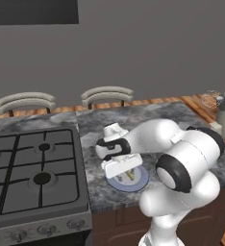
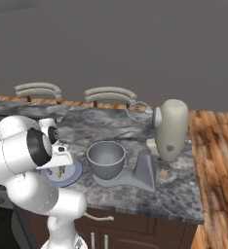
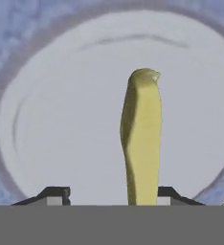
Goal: Add butter and sugar cubes to the stand mixer bowl and then turn on the stand mixer to begin making frosting.
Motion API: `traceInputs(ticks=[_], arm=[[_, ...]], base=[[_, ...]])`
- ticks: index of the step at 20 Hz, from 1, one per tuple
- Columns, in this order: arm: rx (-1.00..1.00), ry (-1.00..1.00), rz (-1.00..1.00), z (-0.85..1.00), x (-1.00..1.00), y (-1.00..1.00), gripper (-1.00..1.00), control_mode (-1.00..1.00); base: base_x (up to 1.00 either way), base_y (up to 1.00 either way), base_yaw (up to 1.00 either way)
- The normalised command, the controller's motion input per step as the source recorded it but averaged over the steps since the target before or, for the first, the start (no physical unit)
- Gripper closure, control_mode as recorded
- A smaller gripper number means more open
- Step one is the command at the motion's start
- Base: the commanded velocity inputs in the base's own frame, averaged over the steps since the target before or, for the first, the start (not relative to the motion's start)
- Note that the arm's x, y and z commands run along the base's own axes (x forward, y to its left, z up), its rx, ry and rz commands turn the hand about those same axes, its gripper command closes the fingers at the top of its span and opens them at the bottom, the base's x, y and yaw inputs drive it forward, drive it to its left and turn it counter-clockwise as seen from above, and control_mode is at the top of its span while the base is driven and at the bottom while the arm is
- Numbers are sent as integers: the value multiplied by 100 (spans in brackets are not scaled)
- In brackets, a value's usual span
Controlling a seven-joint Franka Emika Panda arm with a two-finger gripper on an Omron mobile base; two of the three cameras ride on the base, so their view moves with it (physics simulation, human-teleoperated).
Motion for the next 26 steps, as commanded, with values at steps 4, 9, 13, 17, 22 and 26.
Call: traceInputs(ticks=[4,9,13,17,22,26], arm=[[0,0,0,-12,0,0,100,-100],[0,-2,0,-1,0,-8,100,-100],[2,-6,0,5,-1,-25,100,-100],[2,-23,0,41,-13,-35,100,-100],[0,-27,-1,70,-10,-29,100,-100],[0,-18,-4,63,2,-41,100,-100]], base=[[0,0,0],[0,0,0],[0,0,0],[0,0,0],[0,0,0],[0,0,0]])
